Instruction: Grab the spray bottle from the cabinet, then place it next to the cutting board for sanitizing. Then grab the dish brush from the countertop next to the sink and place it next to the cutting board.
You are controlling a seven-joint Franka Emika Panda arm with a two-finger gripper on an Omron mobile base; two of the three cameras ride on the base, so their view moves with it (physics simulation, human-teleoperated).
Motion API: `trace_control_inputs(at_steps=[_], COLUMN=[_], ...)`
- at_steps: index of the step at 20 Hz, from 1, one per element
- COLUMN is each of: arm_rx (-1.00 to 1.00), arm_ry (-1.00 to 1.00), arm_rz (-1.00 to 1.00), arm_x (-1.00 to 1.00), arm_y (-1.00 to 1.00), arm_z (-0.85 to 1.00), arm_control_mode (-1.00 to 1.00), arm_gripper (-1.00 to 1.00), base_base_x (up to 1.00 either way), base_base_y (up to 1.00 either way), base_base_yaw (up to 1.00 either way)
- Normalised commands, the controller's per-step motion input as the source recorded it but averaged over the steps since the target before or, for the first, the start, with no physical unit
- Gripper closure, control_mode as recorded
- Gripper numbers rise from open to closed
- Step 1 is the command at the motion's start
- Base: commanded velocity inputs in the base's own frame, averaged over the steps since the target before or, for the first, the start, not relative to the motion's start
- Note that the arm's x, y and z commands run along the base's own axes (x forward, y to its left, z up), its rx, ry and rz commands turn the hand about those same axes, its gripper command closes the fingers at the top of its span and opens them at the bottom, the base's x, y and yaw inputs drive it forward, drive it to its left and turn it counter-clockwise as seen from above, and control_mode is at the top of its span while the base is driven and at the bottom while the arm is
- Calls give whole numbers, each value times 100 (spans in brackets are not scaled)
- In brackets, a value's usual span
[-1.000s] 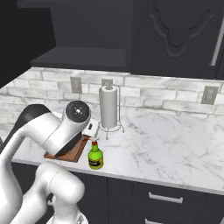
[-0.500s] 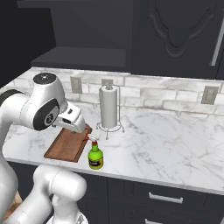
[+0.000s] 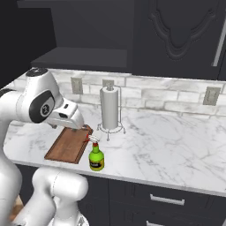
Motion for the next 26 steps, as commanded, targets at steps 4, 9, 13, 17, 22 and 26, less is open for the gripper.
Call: trace_control_inputs(at_steps=[4,9,13,17,22,26], arm_rx=[0,0,0,0,0,0], arm_ry=[-12,-12,0,0,0,0], arm_rz=[2,2,0,0,0,0], arm_x=[0,-22,0,0,0,0], arm_y=[1,1,0,0,0,0], arm_z=[-22,-14,0,0,0,0], arm_control_mode=[-100,100,100,100,100,100], arm_gripper=[-100,-100,-100,-100,-100,-100], base_base_x=[0,-14,-99,-100,-100,-12], base_base_y=[0,0,3,6,0,-20], base_base_yaw=[0,0,0,0,0,-53])
